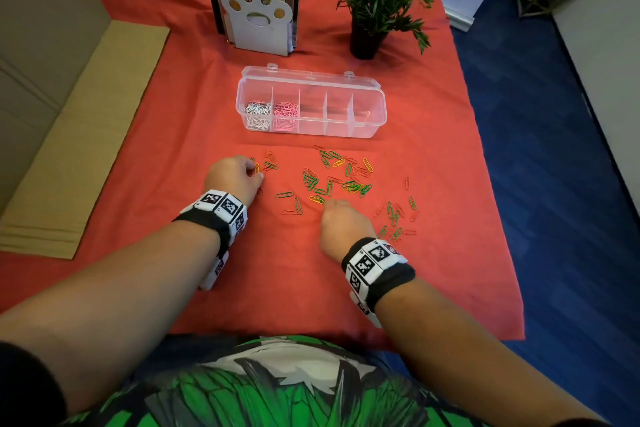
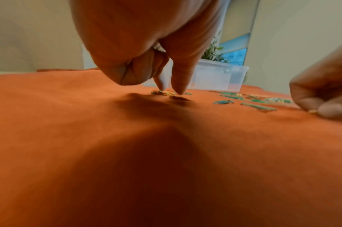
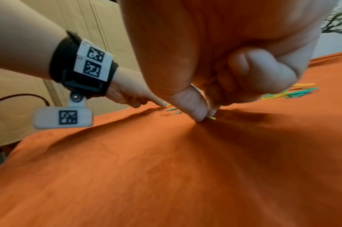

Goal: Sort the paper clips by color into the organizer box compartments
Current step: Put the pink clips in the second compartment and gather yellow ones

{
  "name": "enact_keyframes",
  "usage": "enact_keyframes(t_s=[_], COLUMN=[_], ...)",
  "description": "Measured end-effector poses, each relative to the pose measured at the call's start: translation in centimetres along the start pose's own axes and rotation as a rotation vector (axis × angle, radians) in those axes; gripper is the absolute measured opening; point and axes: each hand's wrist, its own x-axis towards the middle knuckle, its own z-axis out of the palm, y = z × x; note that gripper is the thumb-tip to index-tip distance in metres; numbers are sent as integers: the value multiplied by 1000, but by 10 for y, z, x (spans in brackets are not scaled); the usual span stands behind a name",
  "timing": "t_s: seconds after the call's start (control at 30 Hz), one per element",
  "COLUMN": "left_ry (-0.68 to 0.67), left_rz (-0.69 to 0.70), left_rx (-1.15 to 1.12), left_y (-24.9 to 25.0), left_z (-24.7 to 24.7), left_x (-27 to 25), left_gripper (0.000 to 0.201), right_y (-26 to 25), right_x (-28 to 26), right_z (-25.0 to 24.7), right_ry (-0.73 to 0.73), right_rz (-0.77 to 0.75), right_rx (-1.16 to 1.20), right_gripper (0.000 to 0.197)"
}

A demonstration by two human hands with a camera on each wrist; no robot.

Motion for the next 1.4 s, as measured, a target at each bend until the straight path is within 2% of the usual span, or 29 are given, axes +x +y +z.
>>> enact_keyframes(t_s=[0.1, 0.17, 0.23, 0.3, 0.37, 0.47, 0.5, 0.57, 0.63, 0.7, 0.87, 0.93, 1.07, 1.13, 1.2, 1.27, 1.33, 1.4], left_ry=[-33, -38, -40, -79, -182, -446, -539, -683, -731, -735, -693, -685, -699, -694, -688, -669, -651, -619], left_rz=[34, 36, 36, -17, -161, -462, -522, -523, -521, -566, -669, -672, -603, -564, -531, -495, -445, -402], left_rx=[48, 52, 44, -4, -257, -922, -1082, -1250, -1332, -1371, -1342, -1347, -1350, -1349, -1343, -1333, -1315, -1314], left_y=[2, 1, 0, 5, 12, 23, 25, 31, 34, 39, 52, 61, 83, 97, 111, 125, 139, 149], left_z=[2, 0, -3, -7, -12, -22, -27, -37, -42, -43, -48, -51, -59, -63, -68, -71, -71, -68], left_x=[3, 4, 5, 6, 4, -2, -5, -11, -10, -7, 2, 8, 23, 32, 39, 45, 49, 55], left_gripper=[27, 23, 20, 18, 14, 14, 13, 11, 24, 31, 29, 28, 30, 29, 27, 23, 17, 11], right_y=[3, 5, 6, 8, 14, 17, 16, 13, 9, 10, 17, 18, 22, 28, 34, 36, 38, 42], right_x=[6, 13, 17, 16, 14, 17, 19, 23, 25, 30, 34, 33, 28, 28, 29, 27, 25, 25], right_z=[-5, -14, -27, -37, -48, -60, -64, -67, -68, -68, -66, -69, -78, -79, -79, -80, -79, -77], right_ry=[-33, -128, -245, -272, -291, -333, -341, -341, -315, -299, -280, -266, -306, -319, -309, -287, -248, -206], right_rz=[-14, 16, 92, 232, 261, 213, 218, 239, 271, 322, 523, 542, 427, 391, 390, 405, 434, 448], right_rx=[42, 245, 653, 1263, 1675, 1938, 1997, 2090, 2153, 2171, 2070, 2105, 2192, 2235, 2274, 2263, 2204, 2109], right_gripper=[32, 28, 23, 11, 17, 11, 12, 9, 12, 18, 26, 30, 23, 28, 32, 26, 20, 26])
